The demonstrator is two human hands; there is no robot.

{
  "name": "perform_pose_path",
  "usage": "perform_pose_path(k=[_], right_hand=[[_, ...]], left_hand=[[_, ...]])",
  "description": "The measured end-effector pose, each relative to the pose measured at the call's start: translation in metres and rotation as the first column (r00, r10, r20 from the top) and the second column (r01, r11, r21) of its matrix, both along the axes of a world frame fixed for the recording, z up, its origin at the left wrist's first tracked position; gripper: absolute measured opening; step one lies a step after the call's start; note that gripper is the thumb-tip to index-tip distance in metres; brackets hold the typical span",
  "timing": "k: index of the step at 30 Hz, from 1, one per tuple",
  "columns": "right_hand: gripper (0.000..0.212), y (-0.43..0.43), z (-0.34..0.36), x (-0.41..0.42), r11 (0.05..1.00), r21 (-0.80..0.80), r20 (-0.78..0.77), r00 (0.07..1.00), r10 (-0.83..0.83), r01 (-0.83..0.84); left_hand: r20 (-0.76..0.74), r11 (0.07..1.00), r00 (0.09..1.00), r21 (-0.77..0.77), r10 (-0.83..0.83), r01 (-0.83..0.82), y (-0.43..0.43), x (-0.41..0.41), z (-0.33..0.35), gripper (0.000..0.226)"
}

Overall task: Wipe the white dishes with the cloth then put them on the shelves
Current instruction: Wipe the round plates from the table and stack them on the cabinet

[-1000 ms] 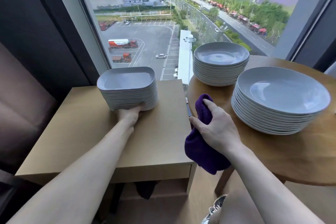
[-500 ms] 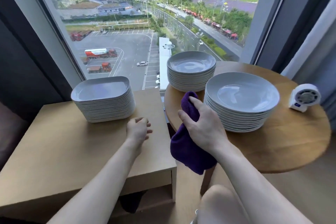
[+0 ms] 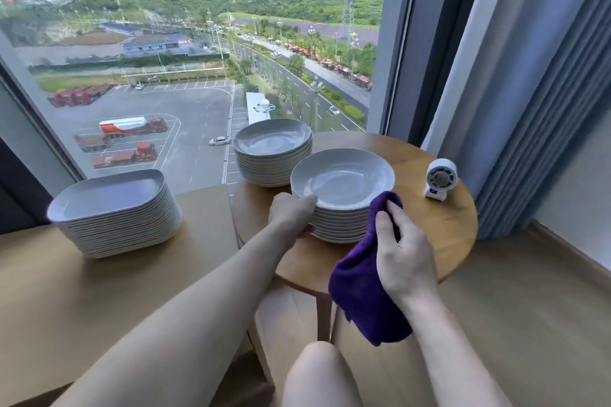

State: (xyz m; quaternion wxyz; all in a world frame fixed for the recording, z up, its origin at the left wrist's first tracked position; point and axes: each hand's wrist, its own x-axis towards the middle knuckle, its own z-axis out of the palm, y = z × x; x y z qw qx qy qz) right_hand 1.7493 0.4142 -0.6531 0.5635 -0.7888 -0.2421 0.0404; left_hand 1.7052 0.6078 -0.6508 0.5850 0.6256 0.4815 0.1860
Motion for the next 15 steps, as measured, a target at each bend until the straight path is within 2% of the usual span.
perform_pose_path(k=[3, 10, 12, 15], right_hand=[[0.058, -0.001, 0.003, 0.004, 1.000, 0.011, 0.002, 1.000, -0.007, 0.007], [0.044, -0.001, 0.005, -0.005, 0.996, -0.064, 0.011, 0.998, 0.067, -0.066], [0.045, -0.001, 0.008, -0.005, 0.995, -0.059, 0.008, 0.997, 0.076, -0.075], [0.046, -0.003, 0.012, -0.005, 0.997, -0.040, 0.005, 0.998, 0.061, -0.060]], left_hand=[[-0.007, 0.999, 0.999, 0.001, 0.052, -0.052, -0.003, 0.001, -0.001, 0.019], [-0.064, 0.999, 0.998, 0.037, 0.024, -0.021, -0.010, -0.003, 0.017, 0.019], [-0.025, 0.999, 0.999, 0.025, 0.029, -0.029, -0.017, -0.004, 0.023, 0.017], [0.158, 0.991, 0.982, -0.095, 0.107, -0.093, -0.029, -0.008, 0.030, 0.011]])
